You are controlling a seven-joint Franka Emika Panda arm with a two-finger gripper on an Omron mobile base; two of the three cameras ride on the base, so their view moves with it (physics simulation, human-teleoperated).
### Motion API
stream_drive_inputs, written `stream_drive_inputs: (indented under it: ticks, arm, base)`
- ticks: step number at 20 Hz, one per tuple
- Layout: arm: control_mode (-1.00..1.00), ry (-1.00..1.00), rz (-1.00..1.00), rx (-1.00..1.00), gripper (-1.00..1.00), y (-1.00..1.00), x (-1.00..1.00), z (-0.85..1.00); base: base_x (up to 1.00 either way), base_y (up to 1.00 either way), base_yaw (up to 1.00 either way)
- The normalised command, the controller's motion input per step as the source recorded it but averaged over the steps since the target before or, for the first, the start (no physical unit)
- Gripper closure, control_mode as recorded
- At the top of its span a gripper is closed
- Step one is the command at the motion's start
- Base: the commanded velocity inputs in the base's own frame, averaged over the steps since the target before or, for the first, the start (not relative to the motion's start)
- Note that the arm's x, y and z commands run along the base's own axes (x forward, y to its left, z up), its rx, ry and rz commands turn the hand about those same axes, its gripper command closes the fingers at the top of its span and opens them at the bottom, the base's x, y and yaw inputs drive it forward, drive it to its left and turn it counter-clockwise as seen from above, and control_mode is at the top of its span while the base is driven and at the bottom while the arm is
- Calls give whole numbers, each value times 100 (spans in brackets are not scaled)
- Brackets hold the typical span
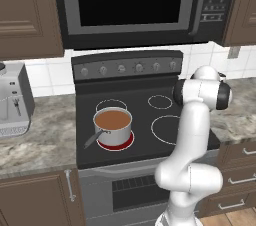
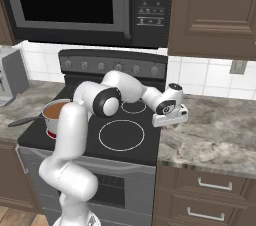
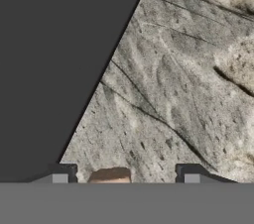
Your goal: Pick up the sugar cube(s) and place them in the saucepan with hot chocolate.
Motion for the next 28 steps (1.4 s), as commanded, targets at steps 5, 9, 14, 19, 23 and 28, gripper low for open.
stream_drive_inputs:
  ticks: [5, 9, 14, 19, 23, 28]
  arm:
    - [-100, 0, 0, 0, 100, 0, 0, 0]
    - [-100, 0, 0, 0, 100, 0, 0, 0]
    - [-100, 0, 0, 0, 100, 0, 0, 0]
    - [-100, -4, 0, 0, 100, 0, -36, 11]
    - [-100, -9, 0, 1, 100, 0, -71, 72]
    - [-100, -8, 0, 0, 100, 0, -82, 99]
  base:
    - [0, 0, 0]
    - [0, 0, 0]
    - [0, 0, 0]
    - [0, 0, 0]
    - [0, 0, 0]
    - [0, 0, 0]
